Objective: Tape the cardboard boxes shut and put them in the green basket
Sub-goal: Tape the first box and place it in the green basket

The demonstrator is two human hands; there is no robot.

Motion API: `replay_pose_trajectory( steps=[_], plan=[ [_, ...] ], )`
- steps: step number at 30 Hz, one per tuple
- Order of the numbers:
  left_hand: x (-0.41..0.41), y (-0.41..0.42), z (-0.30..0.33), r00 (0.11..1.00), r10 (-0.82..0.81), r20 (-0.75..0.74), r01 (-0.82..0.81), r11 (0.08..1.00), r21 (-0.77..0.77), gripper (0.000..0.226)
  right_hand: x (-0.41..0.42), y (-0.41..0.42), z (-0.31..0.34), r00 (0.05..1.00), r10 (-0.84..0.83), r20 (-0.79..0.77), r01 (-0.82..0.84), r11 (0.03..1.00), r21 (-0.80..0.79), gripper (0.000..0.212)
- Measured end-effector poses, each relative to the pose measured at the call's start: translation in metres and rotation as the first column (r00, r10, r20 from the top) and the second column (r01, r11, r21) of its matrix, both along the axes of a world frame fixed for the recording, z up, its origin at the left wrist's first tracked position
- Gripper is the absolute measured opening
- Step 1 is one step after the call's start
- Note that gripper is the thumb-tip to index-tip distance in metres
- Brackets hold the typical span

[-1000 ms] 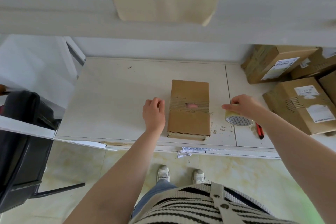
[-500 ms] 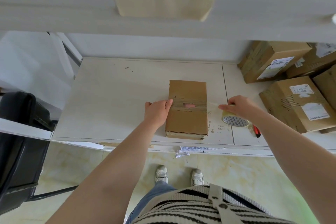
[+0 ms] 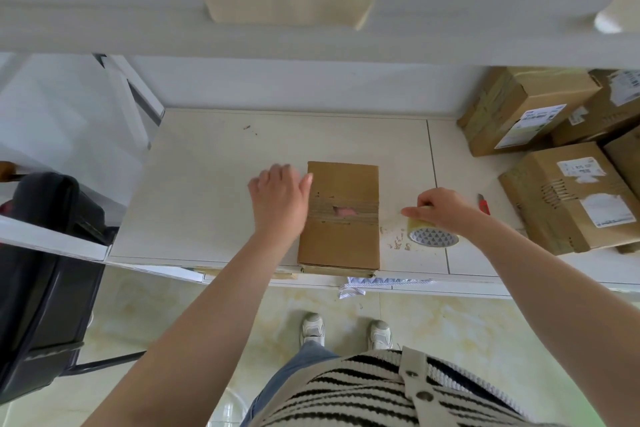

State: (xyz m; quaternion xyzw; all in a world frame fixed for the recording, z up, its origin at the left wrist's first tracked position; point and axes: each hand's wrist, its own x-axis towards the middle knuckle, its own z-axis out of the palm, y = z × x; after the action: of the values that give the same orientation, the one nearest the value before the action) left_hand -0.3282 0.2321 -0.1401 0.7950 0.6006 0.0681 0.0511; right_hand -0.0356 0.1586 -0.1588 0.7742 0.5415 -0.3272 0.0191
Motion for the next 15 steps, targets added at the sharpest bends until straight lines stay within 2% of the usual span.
replay_pose_trajectory(
  steps=[2,3,4,6,8,11,13,15],
  plan=[
    [0.031,-0.001,0.009,0.981,-0.097,0.165,0.085,0.994,0.074,0.065,0.002,-0.002,-0.001,1.0,0.004,0.0,-0.004,1.0,-0.006,0.045],
    [0.046,-0.004,0.011,0.97,-0.157,0.187,0.142,0.986,0.089,0.067,0.002,-0.003,-0.001,1.0,0.008,0.005,-0.008,1.0,-0.003,0.043],
    [0.059,-0.008,0.008,0.965,-0.211,0.158,0.199,0.976,0.087,0.068,0.001,-0.003,-0.001,1.0,0.012,0.008,-0.012,1.0,-0.001,0.041],
    [0.07,-0.021,-0.011,0.963,-0.268,-0.003,0.268,0.963,-0.003,0.067,0.001,-0.003,-0.002,1.0,0.018,0.011,-0.018,1.0,0.0,0.041],
    [0.065,-0.027,-0.031,0.954,-0.272,-0.126,0.258,0.959,-0.117,0.069,0.001,-0.004,-0.001,1.0,0.02,0.021,-0.02,1.0,-0.006,0.042],
    [0.065,-0.019,-0.032,0.958,-0.272,-0.09,0.262,0.959,-0.11,0.071,0.002,-0.004,-0.002,0.999,0.02,0.025,-0.021,1.0,0.006,0.042],
    [0.07,-0.018,-0.027,0.964,-0.263,-0.029,0.263,0.965,-0.009,0.071,0.001,-0.004,-0.001,0.999,0.022,0.027,-0.023,1.0,0.01,0.042],
    [0.07,-0.02,-0.029,0.956,-0.288,-0.053,0.286,0.957,-0.043,0.069,0.0,-0.004,-0.001,0.999,0.034,0.029,-0.034,0.999,0.004,0.041]
  ],
)
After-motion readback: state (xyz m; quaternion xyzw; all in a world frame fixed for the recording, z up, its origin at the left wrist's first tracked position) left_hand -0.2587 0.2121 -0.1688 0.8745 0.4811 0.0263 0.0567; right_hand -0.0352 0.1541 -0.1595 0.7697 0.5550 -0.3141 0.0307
